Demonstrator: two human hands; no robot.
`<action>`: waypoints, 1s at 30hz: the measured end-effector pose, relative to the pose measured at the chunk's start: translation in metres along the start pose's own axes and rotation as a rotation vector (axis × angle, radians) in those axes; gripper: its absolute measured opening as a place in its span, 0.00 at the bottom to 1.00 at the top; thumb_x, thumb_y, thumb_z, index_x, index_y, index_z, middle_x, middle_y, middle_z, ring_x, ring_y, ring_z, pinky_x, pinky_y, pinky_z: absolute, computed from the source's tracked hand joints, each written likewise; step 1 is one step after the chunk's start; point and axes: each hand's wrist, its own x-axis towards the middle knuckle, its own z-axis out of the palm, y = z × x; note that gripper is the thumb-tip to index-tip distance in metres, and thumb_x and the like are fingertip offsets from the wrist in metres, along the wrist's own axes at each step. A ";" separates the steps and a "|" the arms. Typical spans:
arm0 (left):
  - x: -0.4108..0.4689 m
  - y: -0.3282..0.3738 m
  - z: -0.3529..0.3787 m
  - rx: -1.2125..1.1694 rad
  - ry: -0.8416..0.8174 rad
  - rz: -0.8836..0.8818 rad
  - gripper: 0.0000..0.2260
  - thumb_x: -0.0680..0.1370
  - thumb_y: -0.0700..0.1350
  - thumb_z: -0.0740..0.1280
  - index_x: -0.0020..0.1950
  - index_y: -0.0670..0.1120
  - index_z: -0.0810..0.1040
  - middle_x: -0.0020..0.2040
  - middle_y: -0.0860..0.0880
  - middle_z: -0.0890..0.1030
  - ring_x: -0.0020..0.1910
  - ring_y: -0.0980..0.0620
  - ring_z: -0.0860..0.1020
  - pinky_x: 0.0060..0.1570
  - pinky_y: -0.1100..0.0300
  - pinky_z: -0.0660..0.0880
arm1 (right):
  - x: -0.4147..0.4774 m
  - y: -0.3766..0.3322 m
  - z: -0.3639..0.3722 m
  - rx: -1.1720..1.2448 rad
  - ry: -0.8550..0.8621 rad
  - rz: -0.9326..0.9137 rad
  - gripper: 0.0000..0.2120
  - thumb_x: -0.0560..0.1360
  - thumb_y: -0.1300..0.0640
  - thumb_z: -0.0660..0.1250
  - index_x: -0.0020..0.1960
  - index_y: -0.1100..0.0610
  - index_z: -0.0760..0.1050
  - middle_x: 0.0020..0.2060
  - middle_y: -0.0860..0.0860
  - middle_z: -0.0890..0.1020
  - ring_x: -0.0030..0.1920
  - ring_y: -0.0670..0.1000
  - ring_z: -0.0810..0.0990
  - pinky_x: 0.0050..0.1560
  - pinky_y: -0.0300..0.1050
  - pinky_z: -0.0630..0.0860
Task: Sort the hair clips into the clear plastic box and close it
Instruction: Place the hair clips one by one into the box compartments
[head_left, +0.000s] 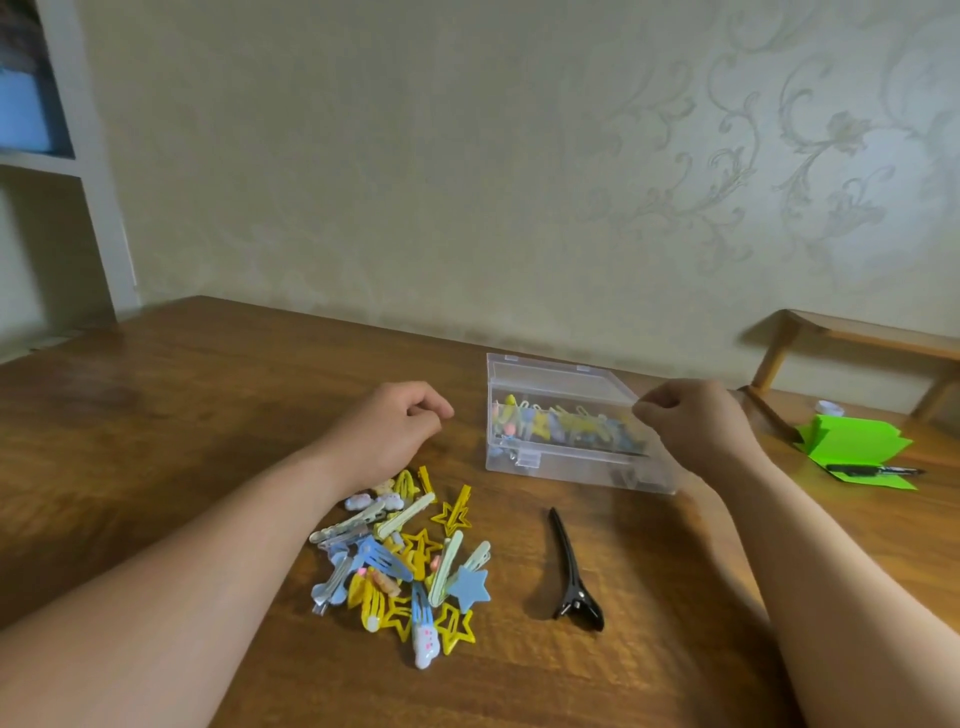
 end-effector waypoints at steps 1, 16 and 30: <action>0.000 0.000 -0.001 -0.002 -0.002 -0.002 0.12 0.86 0.46 0.63 0.62 0.59 0.83 0.59 0.57 0.84 0.59 0.57 0.80 0.65 0.49 0.79 | 0.000 0.000 0.001 -0.001 0.012 -0.006 0.06 0.81 0.53 0.71 0.53 0.53 0.86 0.43 0.46 0.85 0.42 0.47 0.80 0.44 0.48 0.78; -0.004 0.003 -0.001 -0.021 0.015 -0.023 0.11 0.87 0.46 0.63 0.60 0.58 0.84 0.61 0.55 0.84 0.63 0.53 0.80 0.66 0.49 0.76 | -0.073 -0.104 0.007 -0.025 -0.272 -0.583 0.07 0.82 0.55 0.68 0.51 0.45 0.83 0.44 0.38 0.83 0.42 0.35 0.78 0.40 0.29 0.72; -0.004 0.003 -0.002 -0.019 0.012 0.006 0.10 0.85 0.46 0.66 0.60 0.58 0.85 0.59 0.53 0.84 0.57 0.54 0.81 0.62 0.51 0.79 | -0.093 -0.116 0.020 -0.199 -0.669 -0.726 0.05 0.82 0.51 0.71 0.57 0.44 0.82 0.51 0.41 0.81 0.48 0.41 0.78 0.44 0.33 0.71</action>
